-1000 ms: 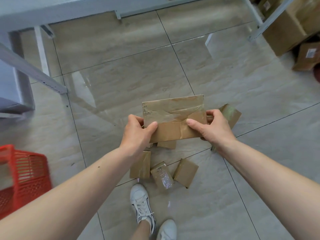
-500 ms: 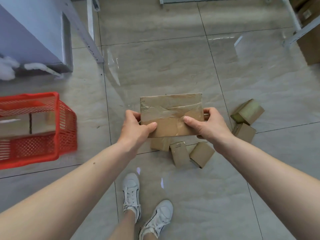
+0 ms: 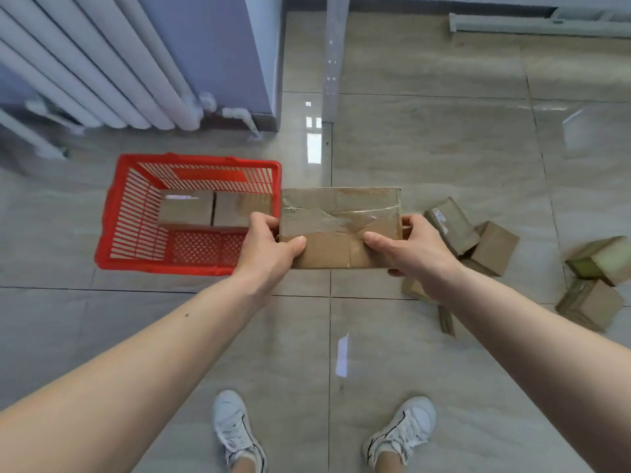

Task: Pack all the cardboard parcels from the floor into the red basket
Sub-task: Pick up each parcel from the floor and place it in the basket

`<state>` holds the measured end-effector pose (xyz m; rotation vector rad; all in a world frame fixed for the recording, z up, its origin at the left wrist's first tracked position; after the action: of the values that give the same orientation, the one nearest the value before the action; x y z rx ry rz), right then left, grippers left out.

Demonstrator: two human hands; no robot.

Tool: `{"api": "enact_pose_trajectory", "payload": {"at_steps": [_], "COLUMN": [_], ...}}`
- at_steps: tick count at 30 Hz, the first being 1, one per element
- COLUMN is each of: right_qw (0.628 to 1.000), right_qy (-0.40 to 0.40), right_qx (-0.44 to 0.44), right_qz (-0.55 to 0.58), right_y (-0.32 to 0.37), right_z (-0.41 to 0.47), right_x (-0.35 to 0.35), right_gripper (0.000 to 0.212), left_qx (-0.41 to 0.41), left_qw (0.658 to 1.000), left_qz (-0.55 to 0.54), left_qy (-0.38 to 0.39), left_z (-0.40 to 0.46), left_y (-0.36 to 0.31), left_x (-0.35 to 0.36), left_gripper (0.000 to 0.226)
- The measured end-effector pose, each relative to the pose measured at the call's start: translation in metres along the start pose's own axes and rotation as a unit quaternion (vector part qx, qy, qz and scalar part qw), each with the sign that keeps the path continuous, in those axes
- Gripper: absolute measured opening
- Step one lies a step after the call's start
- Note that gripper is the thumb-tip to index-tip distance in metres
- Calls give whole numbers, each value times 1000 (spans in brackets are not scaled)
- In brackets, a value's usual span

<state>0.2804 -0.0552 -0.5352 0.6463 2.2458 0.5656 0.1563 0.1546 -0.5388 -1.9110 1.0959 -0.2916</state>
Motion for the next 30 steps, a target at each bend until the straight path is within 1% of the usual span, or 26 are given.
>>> {"api": "enact_pose_trajectory", "payload": {"at_steps": [3,7,12,19,22,26,30], "right_qw": [1000,999,998,995,993,990,987], "right_qy": [25,46,66,89,99,105,102], "right_qx": [-5,0,-3,5,12,23,37], "right_qz": [5,6,-4,-45,-66,-92,-122], "right_y": [43,90,128,162,172,179,178], "right_z": [-9,-13,-1,34,51,69,80], "right_x": [62,134,201,261,281,309,340], "right_gripper": [50,41,30,32,29,30,31], "left_qx": [0,-5,-22,-48,-67,-80,-80], "left_qw": [1000,999,998,994,993,991,991], "left_qz": [7,35,47,29,24,21,49], "left_qy": [-9,-18,-48,-95,-97,-102,-95], "left_z": [18,44,77,125,149,178,204], "left_y": [1,7,27,46,57,76,94], "left_x": [-73,-151,-218,-263,-273,-285,-301], "left_gripper": [44,49,41,29,30,38,35]}}
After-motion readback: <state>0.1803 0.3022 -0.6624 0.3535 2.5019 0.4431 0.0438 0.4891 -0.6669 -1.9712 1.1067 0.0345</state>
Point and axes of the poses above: each hand's wrist, its own z-axis towards the middle knuckle, its own x-axis out of the palm, y = z × x, the point moved 8 cm from there along z, towards the middle knuckle, and after that the axes turned 10 degrees about -z, right-handed, at the moved point
